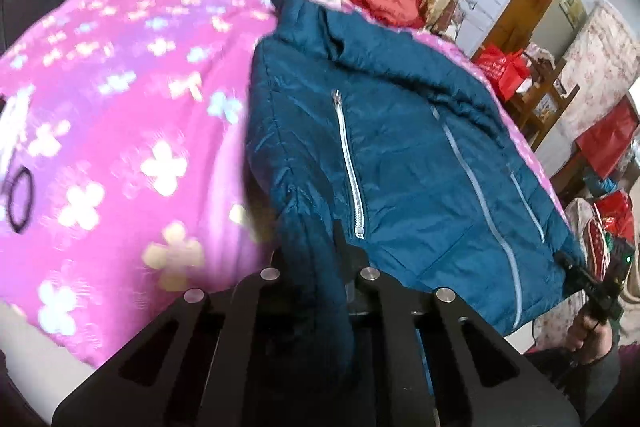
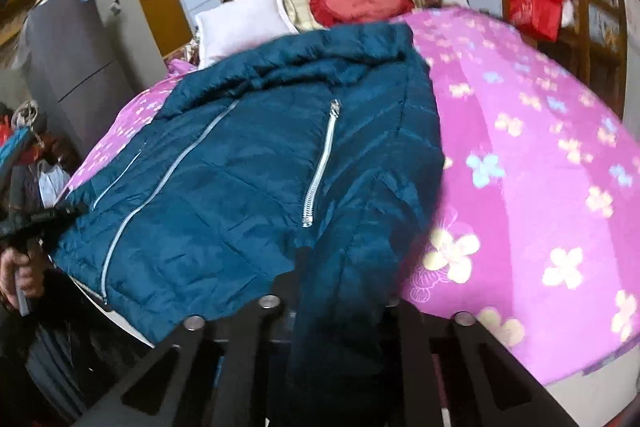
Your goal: Fold large clothes
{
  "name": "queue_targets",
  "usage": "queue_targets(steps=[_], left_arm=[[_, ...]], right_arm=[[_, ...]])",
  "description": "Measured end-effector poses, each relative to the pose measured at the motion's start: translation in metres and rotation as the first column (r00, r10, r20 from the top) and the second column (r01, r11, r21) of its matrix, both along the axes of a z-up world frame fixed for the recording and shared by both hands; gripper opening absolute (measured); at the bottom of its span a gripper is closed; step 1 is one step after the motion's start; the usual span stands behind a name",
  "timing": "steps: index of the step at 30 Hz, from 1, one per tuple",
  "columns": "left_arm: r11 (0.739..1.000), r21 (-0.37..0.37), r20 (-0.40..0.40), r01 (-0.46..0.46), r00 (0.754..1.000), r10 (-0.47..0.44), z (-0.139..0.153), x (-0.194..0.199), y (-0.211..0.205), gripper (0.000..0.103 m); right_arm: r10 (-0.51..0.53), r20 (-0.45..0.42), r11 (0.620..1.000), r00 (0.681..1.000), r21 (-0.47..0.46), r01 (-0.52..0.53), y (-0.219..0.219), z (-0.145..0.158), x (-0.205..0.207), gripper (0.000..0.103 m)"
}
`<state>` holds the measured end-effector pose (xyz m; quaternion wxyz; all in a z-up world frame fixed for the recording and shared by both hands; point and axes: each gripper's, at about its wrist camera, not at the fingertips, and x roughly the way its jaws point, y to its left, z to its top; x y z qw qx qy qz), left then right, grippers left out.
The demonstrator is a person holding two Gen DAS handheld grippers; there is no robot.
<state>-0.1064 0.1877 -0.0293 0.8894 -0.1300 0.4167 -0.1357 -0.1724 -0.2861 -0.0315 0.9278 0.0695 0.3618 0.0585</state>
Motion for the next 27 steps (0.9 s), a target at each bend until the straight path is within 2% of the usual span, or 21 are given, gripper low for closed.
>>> queue_targets(steps=[5,7,20,24,27], left_arm=[[0.997,0.074,0.068,-0.005,0.998,0.0,0.023,-0.023,0.006,0.008],[0.997,0.081,0.082,-0.008,0.997,0.001,0.028,-0.032,0.01,0.008],[0.999,-0.015,0.137,-0.031,0.99,0.033,0.052,-0.126,0.042,0.008],[0.998,-0.044,0.18,-0.047,0.982,0.054,0.069,-0.149,0.047,0.008],[0.997,-0.038,0.244,-0.065,0.967,0.072,0.087,-0.153,0.043,0.008]], right_arm=[[-0.049,0.035,0.998,0.998,-0.029,0.05,0.011,0.007,-0.033,0.013],[-0.064,0.042,0.998,0.997,-0.023,0.065,0.014,0.014,-0.046,0.013],[-0.082,0.079,0.996,0.993,0.045,0.079,0.018,0.05,-0.134,0.013],[-0.074,0.112,0.996,0.991,0.056,0.068,0.02,0.065,-0.157,0.013],[-0.072,0.154,0.996,0.985,0.053,0.064,0.021,0.078,-0.166,0.013]])
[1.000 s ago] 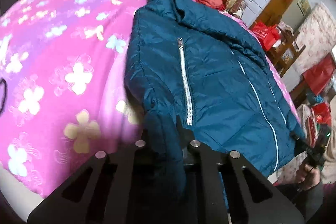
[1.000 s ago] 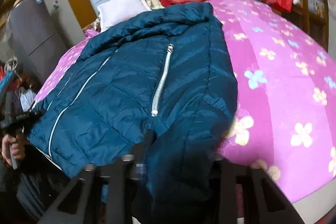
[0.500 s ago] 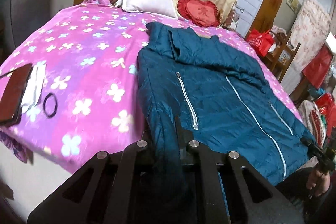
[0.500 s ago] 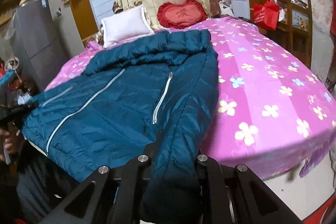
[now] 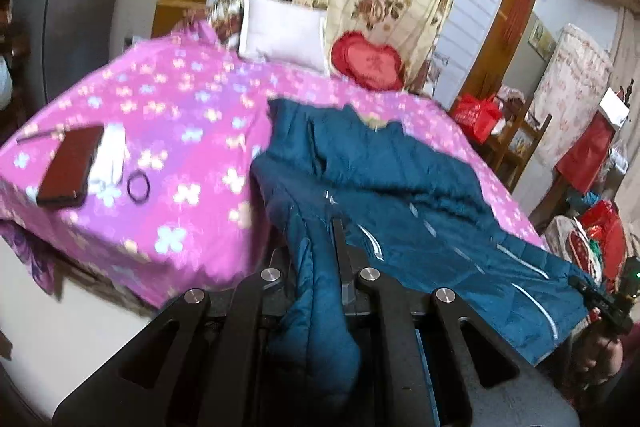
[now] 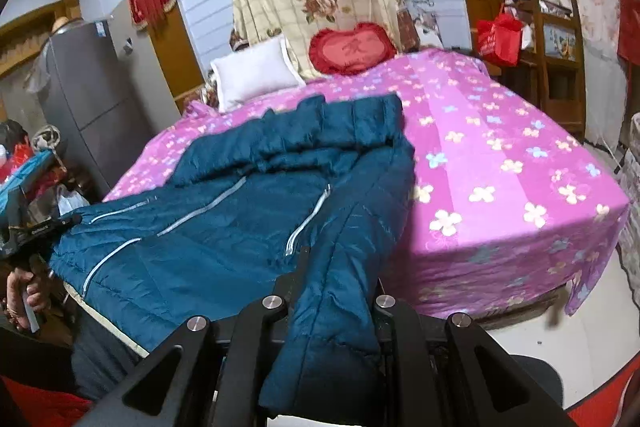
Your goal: Fold large clothes
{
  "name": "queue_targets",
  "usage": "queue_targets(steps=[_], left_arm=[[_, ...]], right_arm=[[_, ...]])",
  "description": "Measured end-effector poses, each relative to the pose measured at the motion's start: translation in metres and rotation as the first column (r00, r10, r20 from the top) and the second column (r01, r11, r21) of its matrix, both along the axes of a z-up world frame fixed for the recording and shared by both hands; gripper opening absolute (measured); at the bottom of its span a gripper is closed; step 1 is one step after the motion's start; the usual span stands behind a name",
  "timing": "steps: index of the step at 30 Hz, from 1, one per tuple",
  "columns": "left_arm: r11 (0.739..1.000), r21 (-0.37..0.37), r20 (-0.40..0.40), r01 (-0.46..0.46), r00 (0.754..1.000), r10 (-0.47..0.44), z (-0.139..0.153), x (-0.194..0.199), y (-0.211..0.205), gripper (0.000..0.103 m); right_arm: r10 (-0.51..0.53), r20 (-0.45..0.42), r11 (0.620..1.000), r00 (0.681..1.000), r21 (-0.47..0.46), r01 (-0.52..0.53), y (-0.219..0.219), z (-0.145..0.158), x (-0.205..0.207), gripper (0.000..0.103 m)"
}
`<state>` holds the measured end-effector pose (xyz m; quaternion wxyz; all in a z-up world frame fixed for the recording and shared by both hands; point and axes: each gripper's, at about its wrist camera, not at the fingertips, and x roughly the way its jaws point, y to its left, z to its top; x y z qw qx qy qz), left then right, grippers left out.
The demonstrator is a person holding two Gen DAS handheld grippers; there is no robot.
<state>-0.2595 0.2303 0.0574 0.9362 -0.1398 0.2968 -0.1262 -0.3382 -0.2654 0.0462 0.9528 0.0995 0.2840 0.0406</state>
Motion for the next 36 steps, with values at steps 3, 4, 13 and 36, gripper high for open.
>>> queue_targets(steps=[3,4,13,36], left_arm=[[1.0,-0.005,0.033,-0.022,0.999,0.022,0.011,0.012,-0.005,0.008],[1.0,-0.007,0.04,-0.029,0.999,0.029,0.014,0.019,-0.006,0.008],[0.99,-0.014,0.125,-0.137,0.982,0.138,0.034,0.092,-0.025,0.008],[0.953,0.146,0.028,-0.266,0.964,0.264,-0.009,0.394,-0.106,0.008]], right_arm=[[-0.005,0.042,1.0,0.999,-0.008,0.005,-0.002,0.009,0.003,0.013],[-0.007,0.053,1.0,0.999,-0.006,0.008,-0.004,0.011,0.008,0.013],[-0.043,0.164,0.998,0.985,-0.037,0.05,-0.012,0.037,0.078,0.013],[-0.317,0.094,0.949,0.944,0.031,0.315,-0.059,0.019,0.389,0.013]])
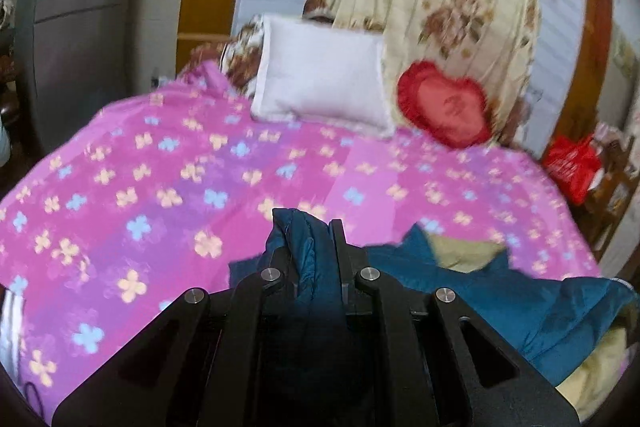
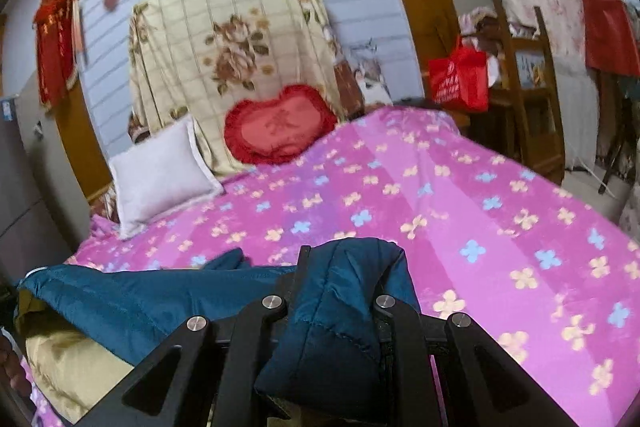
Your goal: Fold large clothes
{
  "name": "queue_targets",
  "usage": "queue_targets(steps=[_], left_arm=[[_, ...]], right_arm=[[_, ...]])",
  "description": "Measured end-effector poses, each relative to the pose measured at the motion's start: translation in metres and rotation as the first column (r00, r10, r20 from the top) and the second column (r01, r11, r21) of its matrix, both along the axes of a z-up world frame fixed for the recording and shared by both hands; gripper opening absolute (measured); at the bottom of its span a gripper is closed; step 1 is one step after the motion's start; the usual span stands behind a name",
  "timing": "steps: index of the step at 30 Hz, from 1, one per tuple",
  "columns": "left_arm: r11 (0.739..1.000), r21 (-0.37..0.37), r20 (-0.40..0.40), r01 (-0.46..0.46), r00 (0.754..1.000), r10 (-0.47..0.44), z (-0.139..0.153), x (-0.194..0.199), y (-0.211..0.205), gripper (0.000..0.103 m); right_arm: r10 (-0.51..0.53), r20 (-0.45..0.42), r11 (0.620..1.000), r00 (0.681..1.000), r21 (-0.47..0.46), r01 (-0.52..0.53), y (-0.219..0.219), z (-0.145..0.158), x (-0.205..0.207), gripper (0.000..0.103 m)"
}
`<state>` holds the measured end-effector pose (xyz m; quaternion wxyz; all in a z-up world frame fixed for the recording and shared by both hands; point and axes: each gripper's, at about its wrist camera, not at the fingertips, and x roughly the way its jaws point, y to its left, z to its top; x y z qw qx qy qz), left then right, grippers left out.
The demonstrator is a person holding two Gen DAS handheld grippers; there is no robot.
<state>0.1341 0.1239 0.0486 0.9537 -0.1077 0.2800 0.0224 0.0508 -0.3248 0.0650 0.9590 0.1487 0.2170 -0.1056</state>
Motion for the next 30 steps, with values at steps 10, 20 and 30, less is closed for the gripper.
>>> queue_targets(steps=[10,20,30], left_arm=[[1.0,0.006,-0.148,0.023,0.989,-0.022,-0.068,0.035,-0.014,0.015],[0.988,-0.123,-0.176,0.096,0.977,-0.117,-0.062,0.037,0.001,0.037],[0.985,-0.159,0.088,0.068,0.995,-0.054,-0.005,-0.003,0.024,0.084]], right_arm=[[0.021,-0.198,1.0,0.98,0.002,-0.021,-0.003,-0.059,0.056,0.016],[0.04,-0.218,0.989,0.975,0.151,-0.007,-0.014,-0.059,0.047,0.029],[0.038,-0.003,0.939,0.999,0.341,-0.034,-0.026,-0.026,0.002,0.083]])
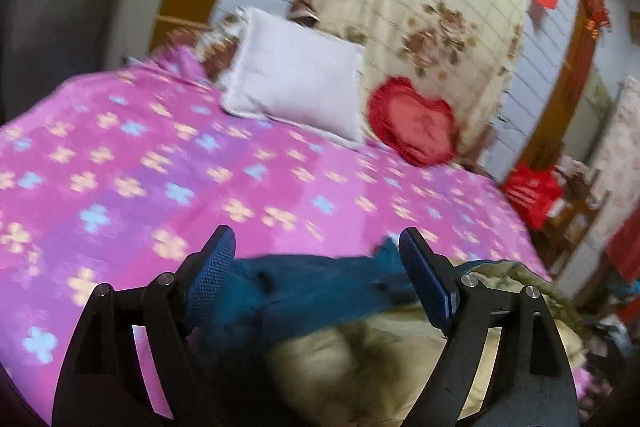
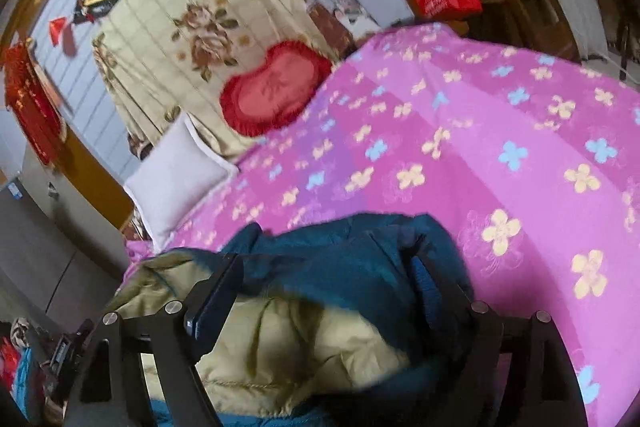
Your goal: Fold large clothes
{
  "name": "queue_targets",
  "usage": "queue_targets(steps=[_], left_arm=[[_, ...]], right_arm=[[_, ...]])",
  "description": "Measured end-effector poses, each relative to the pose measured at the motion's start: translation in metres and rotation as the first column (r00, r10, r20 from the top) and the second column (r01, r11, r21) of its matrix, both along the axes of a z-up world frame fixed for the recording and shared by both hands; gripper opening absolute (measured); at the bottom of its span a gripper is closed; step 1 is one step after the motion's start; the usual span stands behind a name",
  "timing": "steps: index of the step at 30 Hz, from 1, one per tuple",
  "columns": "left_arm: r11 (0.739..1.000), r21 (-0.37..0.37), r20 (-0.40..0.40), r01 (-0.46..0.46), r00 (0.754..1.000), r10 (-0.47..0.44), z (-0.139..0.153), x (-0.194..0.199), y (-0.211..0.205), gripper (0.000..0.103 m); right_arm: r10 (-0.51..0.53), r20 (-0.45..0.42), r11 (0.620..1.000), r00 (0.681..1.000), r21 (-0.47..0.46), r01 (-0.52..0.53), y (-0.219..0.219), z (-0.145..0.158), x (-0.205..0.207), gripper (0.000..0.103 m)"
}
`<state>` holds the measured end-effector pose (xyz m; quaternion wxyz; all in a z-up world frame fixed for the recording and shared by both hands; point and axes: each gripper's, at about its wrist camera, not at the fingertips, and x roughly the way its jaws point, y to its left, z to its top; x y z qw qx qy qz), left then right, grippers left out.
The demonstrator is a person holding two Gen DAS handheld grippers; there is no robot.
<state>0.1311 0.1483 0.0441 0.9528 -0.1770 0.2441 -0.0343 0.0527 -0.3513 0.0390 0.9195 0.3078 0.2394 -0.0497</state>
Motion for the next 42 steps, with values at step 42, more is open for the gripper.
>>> queue_targets(steps=[42], left_arm=[[0.994,0.088,-0.304,-0.059,0.949,0.083,-0.055,0.027,-0.049,0.084]], right_arm=[[0.043,-0.256,0.978,0.966,-0.185,-0.092,0.026,-0.007,0.071,0.103]])
